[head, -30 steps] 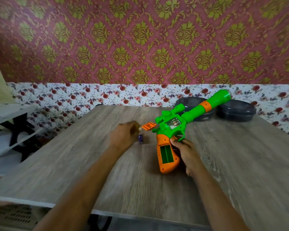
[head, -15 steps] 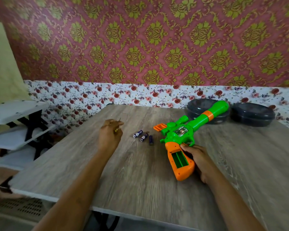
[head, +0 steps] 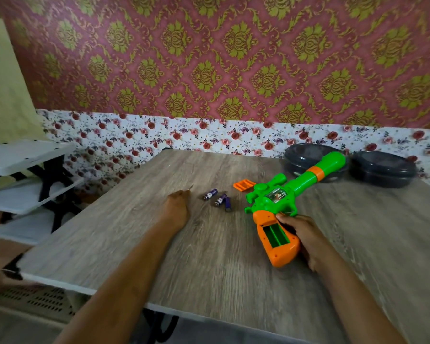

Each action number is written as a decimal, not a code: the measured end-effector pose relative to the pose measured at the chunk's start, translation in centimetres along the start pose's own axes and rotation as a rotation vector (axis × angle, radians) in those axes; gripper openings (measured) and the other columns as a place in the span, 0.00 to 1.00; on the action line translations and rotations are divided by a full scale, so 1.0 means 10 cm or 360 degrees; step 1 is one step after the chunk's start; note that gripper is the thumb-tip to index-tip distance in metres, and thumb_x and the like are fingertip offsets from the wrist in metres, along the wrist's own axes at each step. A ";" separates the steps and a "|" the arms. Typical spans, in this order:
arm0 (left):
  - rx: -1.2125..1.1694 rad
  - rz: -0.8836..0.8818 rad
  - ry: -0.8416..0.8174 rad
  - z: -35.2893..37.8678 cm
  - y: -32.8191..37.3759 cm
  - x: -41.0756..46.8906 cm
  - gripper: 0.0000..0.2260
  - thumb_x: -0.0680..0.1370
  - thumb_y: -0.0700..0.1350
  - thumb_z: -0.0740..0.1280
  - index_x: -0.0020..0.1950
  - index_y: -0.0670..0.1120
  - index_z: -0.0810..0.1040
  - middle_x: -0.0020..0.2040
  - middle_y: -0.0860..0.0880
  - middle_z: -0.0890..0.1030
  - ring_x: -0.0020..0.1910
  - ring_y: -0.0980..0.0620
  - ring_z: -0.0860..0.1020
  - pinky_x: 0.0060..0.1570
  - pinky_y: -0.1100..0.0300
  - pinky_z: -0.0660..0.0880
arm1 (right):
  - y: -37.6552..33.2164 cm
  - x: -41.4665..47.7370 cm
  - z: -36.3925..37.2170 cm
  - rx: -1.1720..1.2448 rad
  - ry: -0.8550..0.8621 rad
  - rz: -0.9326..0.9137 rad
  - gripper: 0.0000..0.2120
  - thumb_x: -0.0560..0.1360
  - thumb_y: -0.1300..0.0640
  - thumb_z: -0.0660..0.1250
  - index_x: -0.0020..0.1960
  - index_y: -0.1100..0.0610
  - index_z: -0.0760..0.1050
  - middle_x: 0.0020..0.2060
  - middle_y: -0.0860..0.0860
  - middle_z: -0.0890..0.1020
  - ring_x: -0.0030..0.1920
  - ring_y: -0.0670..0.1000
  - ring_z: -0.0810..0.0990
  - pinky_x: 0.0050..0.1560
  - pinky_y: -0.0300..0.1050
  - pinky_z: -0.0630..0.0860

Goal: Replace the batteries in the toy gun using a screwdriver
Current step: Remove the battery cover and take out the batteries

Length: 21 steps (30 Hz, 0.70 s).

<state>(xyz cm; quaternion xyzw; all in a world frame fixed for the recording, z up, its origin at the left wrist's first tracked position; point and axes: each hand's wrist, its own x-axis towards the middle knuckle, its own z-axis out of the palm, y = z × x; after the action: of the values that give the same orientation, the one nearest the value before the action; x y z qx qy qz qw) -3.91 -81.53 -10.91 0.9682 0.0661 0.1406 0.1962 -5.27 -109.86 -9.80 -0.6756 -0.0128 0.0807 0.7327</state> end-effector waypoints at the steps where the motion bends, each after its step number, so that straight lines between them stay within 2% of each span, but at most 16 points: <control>1: -0.0002 -0.0003 0.0000 -0.01 -0.01 0.00 0.20 0.80 0.37 0.56 0.72 0.42 0.66 0.69 0.39 0.70 0.66 0.40 0.70 0.66 0.50 0.68 | -0.02 -0.02 0.00 -0.0005 -0.0011 0.0006 0.06 0.74 0.60 0.65 0.43 0.61 0.79 0.33 0.55 0.84 0.33 0.52 0.82 0.43 0.48 0.75; 4: -0.0025 0.0025 0.0193 -0.09 0.06 -0.08 0.20 0.80 0.40 0.57 0.73 0.45 0.65 0.72 0.40 0.67 0.68 0.40 0.68 0.67 0.49 0.67 | -0.06 -0.07 0.01 0.0003 -0.0048 0.0035 0.07 0.75 0.61 0.64 0.41 0.61 0.78 0.30 0.53 0.84 0.29 0.48 0.82 0.39 0.45 0.75; 7: -0.0223 0.0112 0.0354 -0.24 0.27 -0.29 0.18 0.80 0.42 0.59 0.70 0.46 0.70 0.69 0.45 0.73 0.59 0.46 0.77 0.58 0.59 0.71 | -0.10 -0.16 0.05 0.0030 -0.0089 0.0077 0.07 0.76 0.61 0.63 0.42 0.60 0.78 0.29 0.51 0.84 0.28 0.47 0.82 0.35 0.41 0.76; 8: -0.0325 0.0133 0.0320 -0.28 0.37 -0.37 0.17 0.81 0.43 0.60 0.70 0.48 0.71 0.68 0.46 0.74 0.57 0.47 0.79 0.54 0.62 0.71 | -0.11 -0.20 0.06 0.0057 -0.0108 0.0093 0.07 0.76 0.61 0.62 0.42 0.61 0.78 0.29 0.51 0.84 0.28 0.47 0.82 0.33 0.40 0.76; 10: -0.0662 0.0142 0.0101 -0.33 0.58 -0.51 0.19 0.80 0.47 0.62 0.71 0.49 0.69 0.68 0.47 0.74 0.60 0.49 0.77 0.54 0.64 0.69 | -0.14 -0.29 0.11 0.0089 -0.0180 0.0147 0.07 0.76 0.61 0.62 0.43 0.61 0.78 0.29 0.52 0.84 0.28 0.47 0.82 0.30 0.37 0.77; 12: -0.1173 0.0066 -0.0256 -0.33 0.77 -0.64 0.22 0.78 0.50 0.64 0.72 0.51 0.66 0.69 0.48 0.72 0.63 0.50 0.74 0.56 0.59 0.75 | -0.15 -0.42 0.16 0.0083 -0.0263 0.0222 0.08 0.76 0.60 0.62 0.43 0.61 0.77 0.29 0.52 0.83 0.28 0.47 0.81 0.30 0.37 0.77; 13: -0.1328 0.0020 -0.0407 -0.33 0.83 -0.70 0.24 0.78 0.51 0.65 0.73 0.52 0.65 0.69 0.49 0.71 0.63 0.51 0.73 0.53 0.58 0.78 | -0.14 -0.51 0.18 0.0088 -0.0301 0.0256 0.08 0.77 0.60 0.62 0.43 0.62 0.77 0.28 0.52 0.83 0.28 0.46 0.81 0.31 0.37 0.77; 15: -0.1318 0.0027 -0.0548 -0.31 0.92 -0.77 0.26 0.75 0.54 0.69 0.71 0.56 0.66 0.69 0.51 0.69 0.64 0.54 0.71 0.50 0.60 0.80 | -0.12 -0.64 0.22 0.0166 -0.0365 0.0312 0.09 0.78 0.61 0.60 0.43 0.61 0.76 0.28 0.52 0.83 0.28 0.46 0.82 0.31 0.37 0.78; 17: -0.1345 -0.0028 -0.0580 -0.31 0.95 -0.85 0.28 0.70 0.55 0.73 0.69 0.55 0.70 0.67 0.49 0.72 0.62 0.50 0.75 0.53 0.55 0.79 | -0.10 -0.75 0.26 0.0212 -0.0395 0.0358 0.10 0.79 0.61 0.58 0.44 0.61 0.75 0.28 0.51 0.83 0.27 0.45 0.81 0.30 0.37 0.77; 21: -0.1442 -0.0121 -0.0572 -0.35 0.94 -1.00 0.24 0.72 0.44 0.74 0.66 0.44 0.74 0.59 0.45 0.77 0.52 0.51 0.78 0.44 0.61 0.79 | -0.06 -0.90 0.34 0.0161 -0.0360 0.0468 0.07 0.78 0.61 0.60 0.44 0.61 0.75 0.27 0.52 0.83 0.26 0.47 0.81 0.30 0.39 0.77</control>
<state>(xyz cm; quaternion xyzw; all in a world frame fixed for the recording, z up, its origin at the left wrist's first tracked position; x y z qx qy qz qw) -13.80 -90.73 -6.52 0.7912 -0.0014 -0.0215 0.6112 -14.49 -107.72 -8.05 -0.6192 0.0079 0.2628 0.7399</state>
